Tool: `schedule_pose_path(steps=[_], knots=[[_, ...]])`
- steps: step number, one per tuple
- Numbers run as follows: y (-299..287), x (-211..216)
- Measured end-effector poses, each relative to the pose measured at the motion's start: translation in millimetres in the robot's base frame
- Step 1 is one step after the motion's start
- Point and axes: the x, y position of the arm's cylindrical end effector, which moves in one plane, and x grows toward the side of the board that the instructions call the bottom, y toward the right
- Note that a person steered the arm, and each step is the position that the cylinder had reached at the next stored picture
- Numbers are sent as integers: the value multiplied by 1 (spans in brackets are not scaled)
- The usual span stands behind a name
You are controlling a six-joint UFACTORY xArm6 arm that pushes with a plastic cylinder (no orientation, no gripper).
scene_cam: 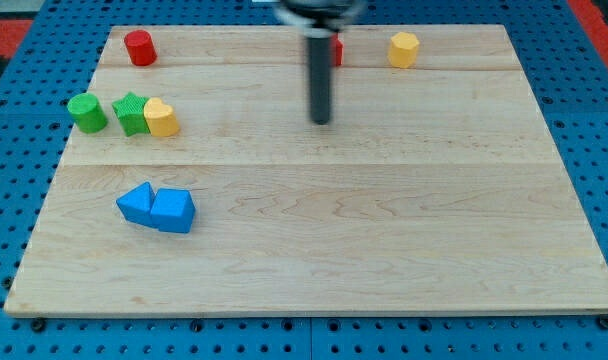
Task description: Move the yellow hexagon above the yellow heart
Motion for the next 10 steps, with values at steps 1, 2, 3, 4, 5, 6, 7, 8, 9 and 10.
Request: schedule_pose_path(steps=[1, 2, 3, 4, 5, 6, 7, 8, 9, 10], knots=[[132, -24], [195, -100], [162, -160], [89, -153], [10, -134], [10, -116], [38, -126], [69, -114], [30, -95], [-29, -70]])
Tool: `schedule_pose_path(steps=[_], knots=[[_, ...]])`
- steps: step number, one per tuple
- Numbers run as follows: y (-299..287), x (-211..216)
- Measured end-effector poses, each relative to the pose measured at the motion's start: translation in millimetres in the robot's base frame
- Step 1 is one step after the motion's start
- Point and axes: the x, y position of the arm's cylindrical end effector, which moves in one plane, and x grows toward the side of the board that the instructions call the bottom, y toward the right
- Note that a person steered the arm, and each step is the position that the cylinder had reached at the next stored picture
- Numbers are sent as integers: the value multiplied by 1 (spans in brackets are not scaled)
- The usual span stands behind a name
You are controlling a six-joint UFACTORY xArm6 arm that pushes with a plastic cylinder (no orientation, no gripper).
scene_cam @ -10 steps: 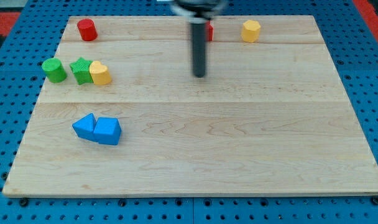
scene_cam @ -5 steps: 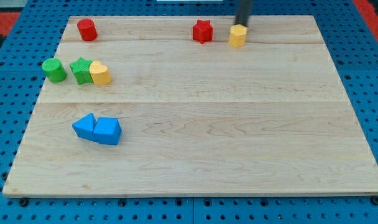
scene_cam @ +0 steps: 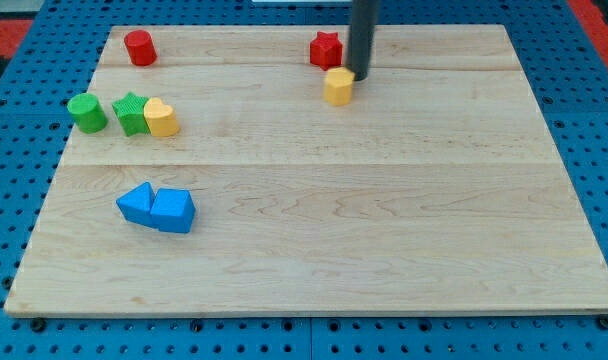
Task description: Move the yellow hexagon above the yellow heart
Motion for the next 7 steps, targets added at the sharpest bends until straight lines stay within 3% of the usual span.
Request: schedule_pose_path(steps=[1, 5, 7], knots=[[-44, 4], [-38, 4], [14, 18]])
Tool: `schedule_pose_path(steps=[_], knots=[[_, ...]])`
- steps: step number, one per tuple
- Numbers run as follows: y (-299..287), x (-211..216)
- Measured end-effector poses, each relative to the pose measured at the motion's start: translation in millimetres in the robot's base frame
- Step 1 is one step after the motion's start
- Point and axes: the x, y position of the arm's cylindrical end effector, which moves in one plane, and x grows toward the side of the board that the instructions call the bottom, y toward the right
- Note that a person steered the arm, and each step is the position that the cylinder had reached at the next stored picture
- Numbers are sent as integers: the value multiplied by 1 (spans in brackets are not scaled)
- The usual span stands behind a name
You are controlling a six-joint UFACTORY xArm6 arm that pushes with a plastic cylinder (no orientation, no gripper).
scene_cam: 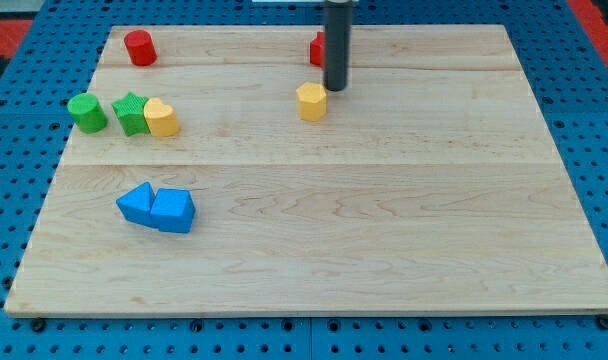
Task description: Move the yellow hexagon above the yellow heart
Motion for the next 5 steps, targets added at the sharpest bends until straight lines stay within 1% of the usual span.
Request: schedule_pose_path(steps=[1, 2, 3, 4, 5], knots=[[-34, 32], [-102, 24], [-72, 23], [-109, 22], [-170, 36]])
